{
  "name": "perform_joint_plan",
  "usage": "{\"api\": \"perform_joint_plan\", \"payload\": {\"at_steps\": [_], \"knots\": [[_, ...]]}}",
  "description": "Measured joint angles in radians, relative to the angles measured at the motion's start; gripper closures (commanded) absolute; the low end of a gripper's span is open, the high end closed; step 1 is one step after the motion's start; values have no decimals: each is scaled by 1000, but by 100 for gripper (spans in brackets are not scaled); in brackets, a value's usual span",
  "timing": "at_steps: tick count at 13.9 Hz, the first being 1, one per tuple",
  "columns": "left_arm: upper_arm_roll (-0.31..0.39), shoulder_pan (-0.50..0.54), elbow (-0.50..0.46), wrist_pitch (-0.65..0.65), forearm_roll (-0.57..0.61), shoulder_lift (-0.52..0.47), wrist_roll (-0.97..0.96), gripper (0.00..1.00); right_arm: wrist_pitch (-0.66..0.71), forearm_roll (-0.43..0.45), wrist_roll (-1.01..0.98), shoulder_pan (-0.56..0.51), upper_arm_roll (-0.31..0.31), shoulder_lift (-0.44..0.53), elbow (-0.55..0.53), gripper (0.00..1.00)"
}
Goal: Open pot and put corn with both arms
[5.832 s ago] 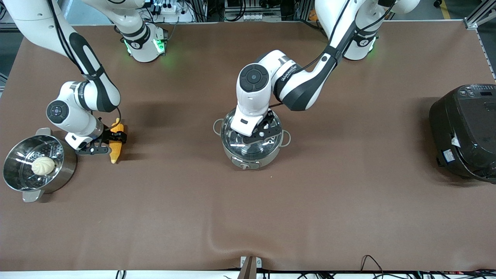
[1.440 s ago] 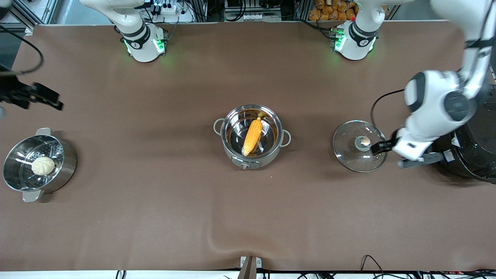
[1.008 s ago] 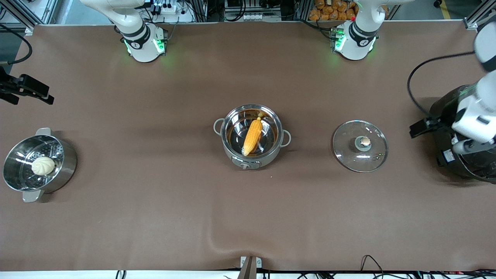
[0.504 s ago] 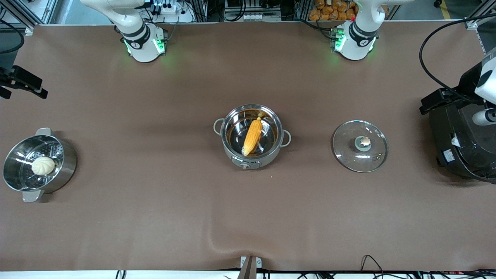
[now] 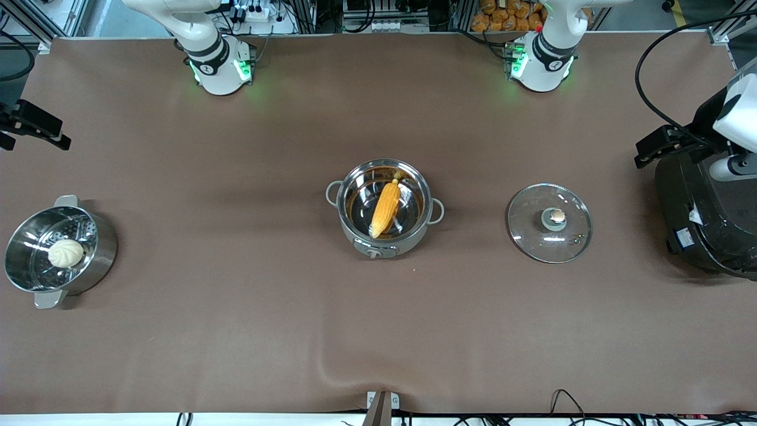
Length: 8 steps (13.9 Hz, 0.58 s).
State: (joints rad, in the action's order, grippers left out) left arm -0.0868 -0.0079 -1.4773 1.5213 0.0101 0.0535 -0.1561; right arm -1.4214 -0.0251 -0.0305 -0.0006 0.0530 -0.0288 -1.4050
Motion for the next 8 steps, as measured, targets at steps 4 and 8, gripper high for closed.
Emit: {"api": "perform_joint_plan", "payload": {"at_steps": [4,8], "knots": [[8,7,-8,-1,0,0,13,0,0,0,0,-9,0,-2,0,0],[16,8,-12,-1,0,0,13,0,-1,0,0,-12,0,-6,0,0]]}}
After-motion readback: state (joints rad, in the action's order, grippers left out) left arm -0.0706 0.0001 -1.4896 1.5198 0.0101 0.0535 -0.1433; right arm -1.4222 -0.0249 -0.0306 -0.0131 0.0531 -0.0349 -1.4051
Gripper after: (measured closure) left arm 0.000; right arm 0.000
